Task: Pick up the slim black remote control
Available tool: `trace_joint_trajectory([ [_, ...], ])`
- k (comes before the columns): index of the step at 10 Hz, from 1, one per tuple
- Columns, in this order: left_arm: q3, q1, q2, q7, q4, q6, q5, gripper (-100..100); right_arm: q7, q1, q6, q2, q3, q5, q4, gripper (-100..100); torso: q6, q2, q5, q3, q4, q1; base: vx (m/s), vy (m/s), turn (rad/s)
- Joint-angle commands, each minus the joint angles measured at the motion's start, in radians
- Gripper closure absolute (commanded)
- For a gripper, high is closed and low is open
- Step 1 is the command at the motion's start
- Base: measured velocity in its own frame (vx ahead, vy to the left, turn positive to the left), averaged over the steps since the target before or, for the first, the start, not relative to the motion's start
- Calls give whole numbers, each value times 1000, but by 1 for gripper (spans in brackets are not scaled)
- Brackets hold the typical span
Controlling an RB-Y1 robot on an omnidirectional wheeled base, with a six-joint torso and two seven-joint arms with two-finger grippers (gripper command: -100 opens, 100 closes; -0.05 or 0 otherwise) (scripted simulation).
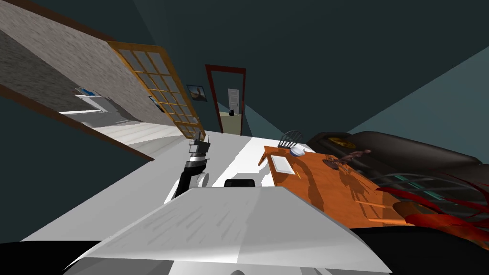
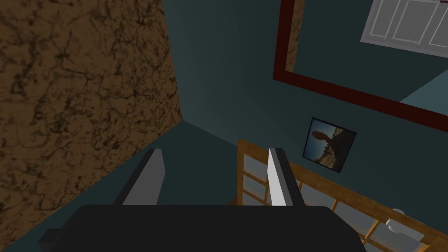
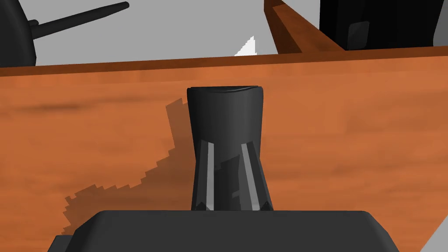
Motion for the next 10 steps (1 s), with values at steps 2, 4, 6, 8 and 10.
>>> trace_joint_trajectory([
  [2, 0, 0, 0, 0, 0, 0, 0, 0, 41, 54, 42, -19, -74, 44, -76, 100, -3, -1, 0, 0, 1, 3, 138, -43, -120],
  [4, 0, 0, 0, 0, 0, 0, 0, 0, 72, 94, 67, -29, -132, 69, -133, 100, 0, 1, 1, 0, 0, 4, 121, -42, -188],
  [6, 0, 0, 0, 0, 0, 0, 0, 0, 104, 133, 91, -40, -180, 94, -180, 100, -1, 2, 1, 2, 1, 4, 93, -38, -124],
  [8, 0, 0, 0, 0, 0, 0, 0, 0, 135, 172, 116, -50, -228, 119, -226, 100, -1, 3, 1, 2, 1, 4, 91, -39, -132],
  [10, 0, 0, 0, 0, 0, 0, 0, 0, 166, 211, 141, -60, -276, 144, -272, 100, -2, 3, 2, 2, 2, 4, 91, -33, -122],
])
